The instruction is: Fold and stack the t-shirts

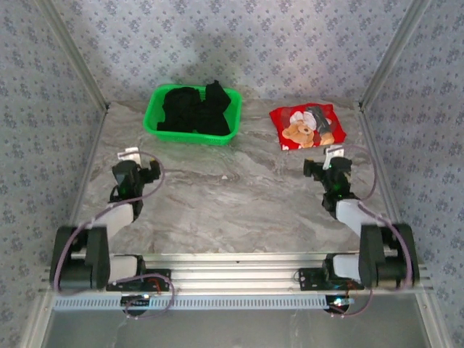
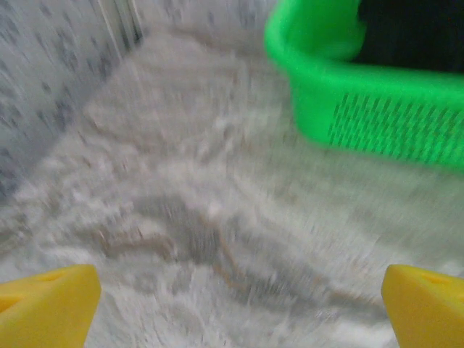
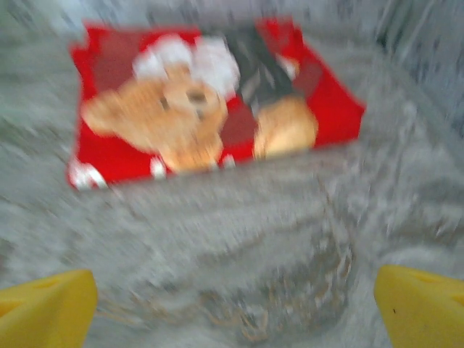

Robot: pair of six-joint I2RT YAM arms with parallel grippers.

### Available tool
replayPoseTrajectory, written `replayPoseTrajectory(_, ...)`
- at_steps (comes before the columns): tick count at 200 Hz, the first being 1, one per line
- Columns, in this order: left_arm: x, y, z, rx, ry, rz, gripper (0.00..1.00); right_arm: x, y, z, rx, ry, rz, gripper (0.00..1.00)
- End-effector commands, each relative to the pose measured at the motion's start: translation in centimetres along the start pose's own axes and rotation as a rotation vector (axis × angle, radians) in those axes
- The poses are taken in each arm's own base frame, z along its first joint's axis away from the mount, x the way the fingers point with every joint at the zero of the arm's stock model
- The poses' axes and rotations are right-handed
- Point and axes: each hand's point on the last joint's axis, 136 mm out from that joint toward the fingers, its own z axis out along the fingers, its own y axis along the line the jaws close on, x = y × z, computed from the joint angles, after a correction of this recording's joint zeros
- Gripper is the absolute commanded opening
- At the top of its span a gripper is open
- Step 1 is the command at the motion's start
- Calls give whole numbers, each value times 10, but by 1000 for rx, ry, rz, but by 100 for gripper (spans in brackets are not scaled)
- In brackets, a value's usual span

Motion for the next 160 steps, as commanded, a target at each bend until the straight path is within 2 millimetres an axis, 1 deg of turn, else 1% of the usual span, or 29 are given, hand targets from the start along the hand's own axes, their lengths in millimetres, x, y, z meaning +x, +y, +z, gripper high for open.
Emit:
replayPoseTrajectory(1,-45,7,-35,-21,-19,-135,100,-8,20,-36,-93,94,38,100)
replayPoseTrajectory(11,-49,9,-45,-27,7,-184,100,-10,29,-49,-140,130,64,100)
replayPoseTrajectory(22,-53,10,-51,-30,51,-234,100,-10,40,-59,-191,180,97,100)
replayPoseTrajectory(32,-56,5,-49,-5,110,-250,100,-11,50,-67,-239,228,140,100)
replayPoseTrajectory(44,-57,-1,-40,22,203,-257,100,-13,67,-71,-306,285,200,100)
replayPoseTrajectory(55,-60,-8,-28,59,293,-282,100,-15,82,-72,-354,337,234,100)
replayPoseTrajectory(60,-58,-9,-19,64,338,-295,100,-17,90,-72,-381,358,238,100)
replayPoseTrajectory(61,-57,-9,-17,64,349,-298,100,-17,92,-72,-386,362,236,100)
replayPoseTrajectory(63,-60,-10,-15,70,355,-303,100,-18,97,-73,-402,369,232,100)
replayPoseTrajectory(64,-57,-11,-13,70,369,-304,100,-19,99,-73,-408,372,231,100)
replayPoseTrajectory(69,-59,-12,-5,72,397,-316,100,-20,109,-74,-436,392,218,100)
replayPoseTrajectory(73,-58,-13,2,70,422,-325,100,-25,117,-76,-455,394,205,100)
replayPoseTrajectory(90,-64,-18,29,87,480,-365,100,-35,147,-81,-522,417,158,100)
replayPoseTrajectory(107,-60,-22,57,89,536,-399,100,-41,172,-86,-576,433,133,100)
replayPoseTrajectory(136,-42,-27,98,82,636,-438,95,-44,198,-96,-625,450,122,100)
replayPoseTrajectory(160,-38,-31,122,87,650,-446,94,-43,212,-112,-656,466,95,100)
